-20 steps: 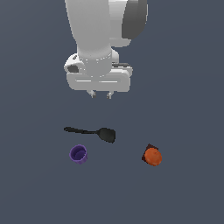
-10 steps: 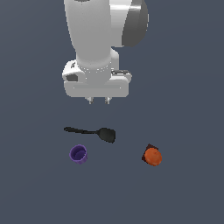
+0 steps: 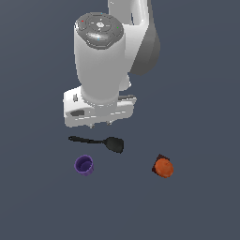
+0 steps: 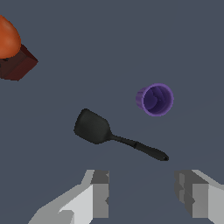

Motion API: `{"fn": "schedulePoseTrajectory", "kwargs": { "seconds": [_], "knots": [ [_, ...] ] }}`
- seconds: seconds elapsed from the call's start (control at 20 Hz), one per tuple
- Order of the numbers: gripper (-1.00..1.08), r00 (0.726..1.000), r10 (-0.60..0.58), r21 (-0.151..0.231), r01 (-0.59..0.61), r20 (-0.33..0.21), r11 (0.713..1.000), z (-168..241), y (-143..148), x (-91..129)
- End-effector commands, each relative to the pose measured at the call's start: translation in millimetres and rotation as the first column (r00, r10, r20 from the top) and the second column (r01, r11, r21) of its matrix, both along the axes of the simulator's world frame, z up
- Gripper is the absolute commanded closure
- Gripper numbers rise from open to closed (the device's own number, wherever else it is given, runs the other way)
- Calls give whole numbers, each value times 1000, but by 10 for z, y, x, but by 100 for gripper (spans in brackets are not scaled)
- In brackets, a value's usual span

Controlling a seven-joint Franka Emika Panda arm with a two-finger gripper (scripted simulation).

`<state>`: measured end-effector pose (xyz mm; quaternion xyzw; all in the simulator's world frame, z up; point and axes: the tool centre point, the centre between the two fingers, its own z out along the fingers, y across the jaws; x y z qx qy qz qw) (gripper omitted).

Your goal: Pick up a designated object from a clutter of objects.

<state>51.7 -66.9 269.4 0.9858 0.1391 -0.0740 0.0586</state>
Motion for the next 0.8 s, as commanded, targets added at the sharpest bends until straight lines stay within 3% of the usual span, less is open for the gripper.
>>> {"fn": "schedulePoseTrajectory", "kwargs": {
  "seconds": [0.0, 0.35, 0.55, 0.75],
  "knots": [
    [-20, 996, 84, -30, -86, -37, 996, -117, -66, 127],
    [-20, 940, 300, -89, -316, -161, 944, -471, -251, 452],
    [-20, 881, 405, -105, -440, -244, 892, -689, -354, 616],
    [-20, 804, 495, -106, -553, -331, 827, -915, -454, 762]
  ]
}}
